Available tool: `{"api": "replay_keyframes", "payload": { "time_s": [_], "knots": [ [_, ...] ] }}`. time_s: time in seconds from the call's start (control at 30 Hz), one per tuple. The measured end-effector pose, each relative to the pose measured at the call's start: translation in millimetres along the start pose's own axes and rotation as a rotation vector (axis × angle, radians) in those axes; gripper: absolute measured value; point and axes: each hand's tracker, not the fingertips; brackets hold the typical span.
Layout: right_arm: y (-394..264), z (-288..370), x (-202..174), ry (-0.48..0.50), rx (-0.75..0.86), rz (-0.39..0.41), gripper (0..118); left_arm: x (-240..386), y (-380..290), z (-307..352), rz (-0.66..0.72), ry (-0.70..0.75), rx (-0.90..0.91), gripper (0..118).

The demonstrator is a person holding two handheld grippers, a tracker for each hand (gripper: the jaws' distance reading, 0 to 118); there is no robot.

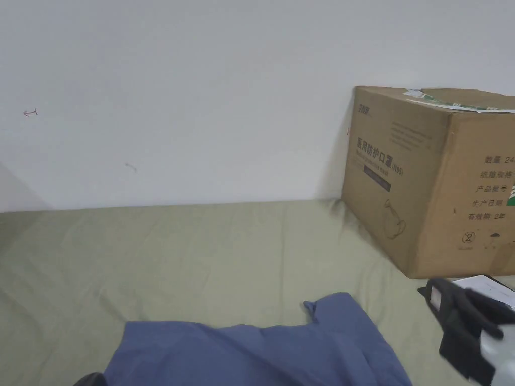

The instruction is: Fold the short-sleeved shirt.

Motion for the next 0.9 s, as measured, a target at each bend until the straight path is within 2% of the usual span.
{"api": "replay_keyframes", "payload": {
  "time_s": [0.1,0.17,0.23,0.3,0.4,0.43,0.47,0.5,0.53,0.57,0.6,0.67,0.83,0.9],
  "knots": [
    [13.0,-76.7,29.2,0.035,-0.177,-0.027,0,-14.7,-9.1,-10.3,0.053,0.013,-0.009,0],
    [6.2,-143.4,47.6,0.055,-0.399,-0.02,0,-22.5,-14.4,-17.5,0.061,0.042,0.008,0],
    [-11.4,-212.0,64.6,0.077,-0.704,0.034,0,-30.6,-14.4,-28.4,0.077,0.036,0.001,0],
    [-39.8,-260.5,82.8,0.169,-0.88,-0.06,0,-35.2,-16.1,-39.5,0.077,0.043,-0.009,0],
    [-85.8,-309.9,100.3,0.07,-1.004,-0.168,0,-41.3,-19.4,-54.3,0.068,0.058,-0.007,0],
    [-100.1,-324.8,106.3,0.048,-1.03,-0.2,7,-43.9,-20.5,-59.4,0.078,0.054,-0.014,0],
    [-112.5,-331.7,110.0,0.012,-1.032,-0.218,59,-46.6,-22.2,-63.8,0.093,0.042,-0.021,0],
    [-124.3,-343.0,114.9,-0.033,-1.03,-0.237,107,-49.3,-23.8,-68.1,0.102,0.035,-0.025,0],
    [-136.0,-354.9,119.8,-0.068,-1.07,-0.252,117,-50.9,-25.9,-72.6,0.104,0.036,-0.032,0],
    [-139.1,-357.3,123.3,-0.061,-1.078,-0.283,108,-51.8,-28.1,-76.6,0.102,0.041,-0.042,0],
    [-142.9,-364.8,132.7,-0.083,-1.032,-0.308,105,-52.7,-31.0,-80.3,0.1,0.048,-0.05,0],
    [-149.8,-376.0,140.3,-0.108,-1.047,-0.308,108,-55.0,-35.3,-86.6,0.099,0.055,-0.063,0],
    [-177.0,-405.9,135.6,-0.145,-1.103,-0.212,107,-58.6,-46.5,-103.9,0.084,0.073,-0.107,0],
    [-186.2,-409.2,132.4,-0.155,-1.11,-0.178,100,-59.8,-52.2,-108.6,0.072,0.092,-0.113,0]
  ]
}}
